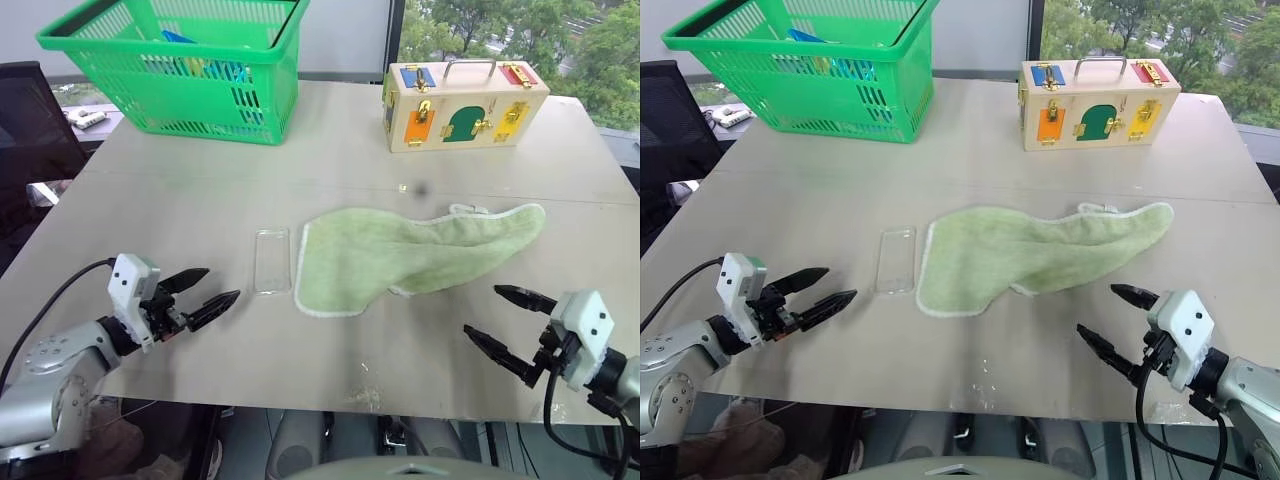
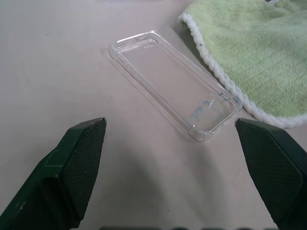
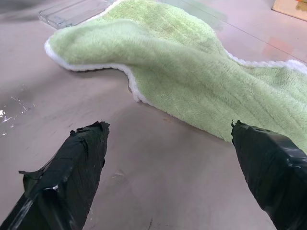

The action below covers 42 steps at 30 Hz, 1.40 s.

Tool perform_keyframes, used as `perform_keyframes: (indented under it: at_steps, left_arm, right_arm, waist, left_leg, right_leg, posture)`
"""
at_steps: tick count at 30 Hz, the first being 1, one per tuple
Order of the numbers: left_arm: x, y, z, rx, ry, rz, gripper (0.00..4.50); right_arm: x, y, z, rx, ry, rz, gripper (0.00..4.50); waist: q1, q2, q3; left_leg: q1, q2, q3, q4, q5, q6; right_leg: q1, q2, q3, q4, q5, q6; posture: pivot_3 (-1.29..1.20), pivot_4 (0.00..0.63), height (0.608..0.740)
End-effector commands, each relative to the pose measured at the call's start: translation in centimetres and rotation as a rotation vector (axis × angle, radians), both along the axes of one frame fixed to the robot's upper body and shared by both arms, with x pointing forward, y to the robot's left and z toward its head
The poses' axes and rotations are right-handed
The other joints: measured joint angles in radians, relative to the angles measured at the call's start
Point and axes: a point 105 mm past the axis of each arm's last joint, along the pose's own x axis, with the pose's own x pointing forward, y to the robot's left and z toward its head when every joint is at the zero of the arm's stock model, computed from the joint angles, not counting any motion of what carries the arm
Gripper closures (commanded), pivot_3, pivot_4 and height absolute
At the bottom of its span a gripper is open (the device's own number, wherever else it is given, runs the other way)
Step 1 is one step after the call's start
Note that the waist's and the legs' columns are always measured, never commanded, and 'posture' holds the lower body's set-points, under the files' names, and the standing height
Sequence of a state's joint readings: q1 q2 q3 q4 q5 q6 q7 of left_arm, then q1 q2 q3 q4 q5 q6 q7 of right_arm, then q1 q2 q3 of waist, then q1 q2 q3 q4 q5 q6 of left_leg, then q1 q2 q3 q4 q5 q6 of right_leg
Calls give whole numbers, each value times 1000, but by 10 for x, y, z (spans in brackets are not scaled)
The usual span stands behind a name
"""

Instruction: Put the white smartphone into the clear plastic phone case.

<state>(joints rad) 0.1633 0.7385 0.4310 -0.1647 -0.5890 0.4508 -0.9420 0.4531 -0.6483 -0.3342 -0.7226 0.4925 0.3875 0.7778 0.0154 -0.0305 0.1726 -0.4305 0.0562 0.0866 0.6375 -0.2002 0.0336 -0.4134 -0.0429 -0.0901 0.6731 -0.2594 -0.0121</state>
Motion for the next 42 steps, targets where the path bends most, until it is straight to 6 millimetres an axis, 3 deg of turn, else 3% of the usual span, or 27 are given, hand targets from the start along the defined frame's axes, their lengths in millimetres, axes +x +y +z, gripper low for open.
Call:
perform_keyframes:
  at_steps: [1,5,10,15,21,24,26,29,32,36,39,42]
  left_arm:
    - [1,-1,11,0,-44,-13,0]
    - [4,-12,27,-30,-117,-71,0]
    - [5,-42,56,-72,-230,-204,0]
    - [-9,-71,62,-92,-247,-390,0]
    - [-11,-80,61,-75,-237,-465,0]
    - [-10,-79,64,-68,-250,-456,0]
    - [-11,-77,64,-61,-254,-442,0]
    - [-13,-73,62,-62,-257,-413,0]
    - [-16,-73,59,-63,-258,-392,0]
    - [-18,-73,52,-73,-253,-367,0]
    - [-15,-72,50,-74,-256,-360,0]
    - [-11,-73,48,-79,-261,-357,0]
  right_arm:
    - [2,1,12,-4,-49,15,52]
    - [12,9,21,8,-71,-3,52]
    - [25,23,29,-75,-81,12,52]
    - [55,42,34,-131,-112,55,52]
    - [96,66,5,-296,-69,155,52]
    - [110,64,-12,-389,-43,173,52]
    - [121,59,-12,-401,-52,147,52]
    - [126,57,2,-357,-78,131,1283]
    - [121,52,12,-323,-79,126,2829]
    - [111,41,34,-120,-21,69,4457]
    - [118,7,60,84,-13,-129,4457]
    - [122,-41,78,146,-64,-369,4457]
  waist:
    - [0,0,0]
    - [0,0,0]
    - [1,-1,0]
    - [-4,0,-1]
    - [-2,0,0]
    - [1,0,0]
    - [0,0,0]
    - [-2,0,0]
    - [-2,0,0]
    - [1,0,0]
    - [1,0,0]
    - [4,0,0]
  left_leg:
    - [0,0,0,0,0,0]
    - [0,0,0,1,0,0]
    - [0,0,0,2,0,0]
    - [1,0,1,3,0,0]
    - [0,0,1,5,0,0]
    - [-1,0,0,6,0,0]
    - [-1,0,1,6,0,1]
    - [-1,0,1,7,0,1]
    - [-1,0,1,7,0,0]
    - [-1,1,1,7,0,0]
    - [-1,1,1,7,0,0]
    - [-1,0,0,7,0,0]
  right_leg:
    - [0,0,0,0,0,0]
    - [0,0,0,1,0,0]
    - [0,0,0,2,0,0]
    - [0,0,1,4,0,0]
    - [0,3,1,5,0,0]
    - [0,3,1,5,0,0]
    - [0,3,1,5,0,0]
    - [0,3,2,5,1,1]
    - [0,3,2,5,1,0]
    - [0,3,1,5,1,0]
    - [0,2,1,6,1,0]
    - [0,2,1,6,1,0]
  posture:
    - [0,150,740]
    - [0,150,740]
    - [0,150,740]
    - [0,150,740]
    - [0,150,740]
    - [0,150,740]
    - [0,150,740]
    - [0,150,740]
    - [0,150,740]
    - [0,150,740]
    - [0,150,740]
    - [0,150,740]
